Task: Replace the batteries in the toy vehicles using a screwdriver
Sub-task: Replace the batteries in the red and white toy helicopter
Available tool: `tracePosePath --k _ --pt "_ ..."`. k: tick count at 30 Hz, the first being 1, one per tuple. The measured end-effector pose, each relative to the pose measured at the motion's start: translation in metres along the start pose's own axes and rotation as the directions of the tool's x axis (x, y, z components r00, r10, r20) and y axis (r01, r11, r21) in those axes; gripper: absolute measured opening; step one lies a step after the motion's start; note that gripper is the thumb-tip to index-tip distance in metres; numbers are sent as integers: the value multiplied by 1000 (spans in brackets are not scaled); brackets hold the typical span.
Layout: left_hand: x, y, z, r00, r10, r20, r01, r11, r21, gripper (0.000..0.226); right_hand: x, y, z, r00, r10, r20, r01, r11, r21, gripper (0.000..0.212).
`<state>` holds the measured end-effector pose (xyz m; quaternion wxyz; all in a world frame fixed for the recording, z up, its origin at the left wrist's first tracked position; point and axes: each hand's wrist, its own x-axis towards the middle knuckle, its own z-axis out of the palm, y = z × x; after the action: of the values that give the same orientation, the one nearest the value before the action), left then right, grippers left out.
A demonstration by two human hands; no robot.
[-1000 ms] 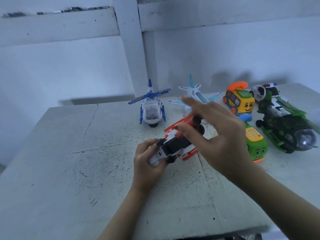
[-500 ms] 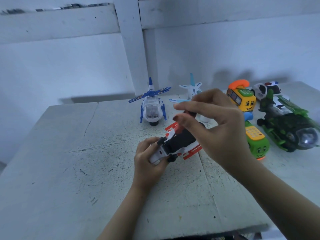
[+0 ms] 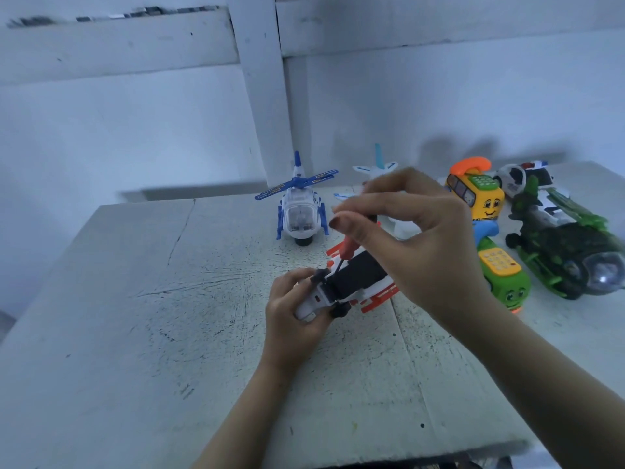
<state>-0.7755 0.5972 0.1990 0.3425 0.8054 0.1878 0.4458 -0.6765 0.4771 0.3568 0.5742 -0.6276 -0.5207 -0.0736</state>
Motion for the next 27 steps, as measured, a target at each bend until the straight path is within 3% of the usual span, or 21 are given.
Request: tracePosePath --k 7,10,18,27 --pt "-1 -1 -1 1000 -13 -1 13 1000 -11 50 1 6 2 998 21 54 -21 1000 1 16" --pt "0 -1 0 1000 -11 -1 11 1000 -7 49 1 7 2 996 8 91 -6 1000 -24 27" --pt "0 -2 0 1000 -19 13 19 1000 -4 50 2 3 3 1000 1 12 0 999 -38 29" --pt "0 -1 -1 1000 -11 7 11 1000 -6 52 5 3 2 980 4 197 10 998 -68 23"
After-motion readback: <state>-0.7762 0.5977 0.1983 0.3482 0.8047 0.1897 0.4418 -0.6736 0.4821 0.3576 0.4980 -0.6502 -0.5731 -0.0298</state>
